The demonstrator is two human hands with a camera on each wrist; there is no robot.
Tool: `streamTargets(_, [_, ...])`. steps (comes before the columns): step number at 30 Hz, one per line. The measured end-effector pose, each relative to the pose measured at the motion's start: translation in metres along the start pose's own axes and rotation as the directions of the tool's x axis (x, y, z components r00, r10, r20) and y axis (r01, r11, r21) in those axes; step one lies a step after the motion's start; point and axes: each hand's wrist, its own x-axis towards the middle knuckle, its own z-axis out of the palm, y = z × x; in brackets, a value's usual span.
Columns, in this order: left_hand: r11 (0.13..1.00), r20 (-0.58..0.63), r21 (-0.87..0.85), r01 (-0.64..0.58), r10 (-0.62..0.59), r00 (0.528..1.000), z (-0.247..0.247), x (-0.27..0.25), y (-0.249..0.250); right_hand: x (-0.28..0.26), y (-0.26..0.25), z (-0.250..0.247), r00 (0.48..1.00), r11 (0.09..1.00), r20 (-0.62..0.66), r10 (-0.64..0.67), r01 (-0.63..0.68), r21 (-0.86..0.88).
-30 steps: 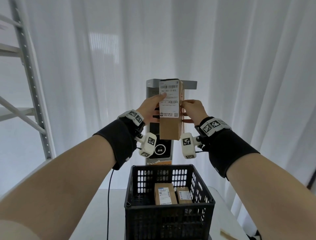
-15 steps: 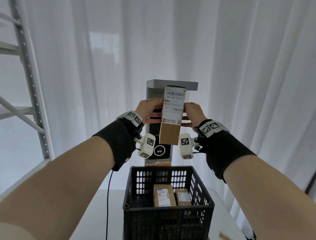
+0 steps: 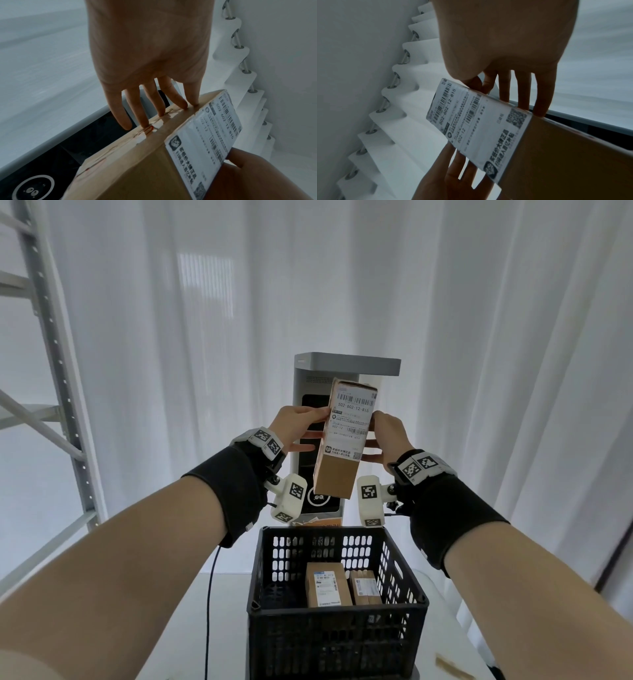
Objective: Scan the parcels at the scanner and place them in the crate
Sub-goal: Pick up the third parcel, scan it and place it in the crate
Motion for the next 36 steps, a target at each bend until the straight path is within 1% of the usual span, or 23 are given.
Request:
streamTargets(7, [1.0,0.0,-0.006,-0.001,0.001,1.0,-0.013,-0.007,-0.018,-0.004,0.018,0.016,1.0,0.999,-0.015,-0.006,0.007,0.042])
streamTargets(17, [0.995,0.047,0.003,0.1,-0.1,0.994,-0.043,-0.016,-0.046,-0.003,0.053,0.048,0.998,0.996,-0.043,0.044,-0.041,0.078])
streamTargets(23, [0.985,0.07,0.0,0.172,-0.171,0.983,-0.052,-0.018,-0.073,-0.01,0.076,0.059,0.992,0.989,-0.055,0.115,-0.109,0.098])
streamTargets(28, [0.972,0.133,0.02,0.235,-0.236,0.963,-0.051,-0.016,-0.105,-0.011,0.105,0.06,0.98,0.98,-0.076,0.183,-0.176,0.095])
streamTargets(32, [0.964,0.165,0.035,0.264,-0.266,0.95,-0.047,-0.009,-0.129,0.0,0.133,0.057,0.966,0.965,-0.073,0.246,-0.238,0.111])
streamTargets(36, [0.94,0.191,0.058,0.336,-0.34,0.921,-0.037,0.004,-0.154,0.019,0.161,0.051,0.948,0.947,-0.076,0.31,-0.302,0.107])
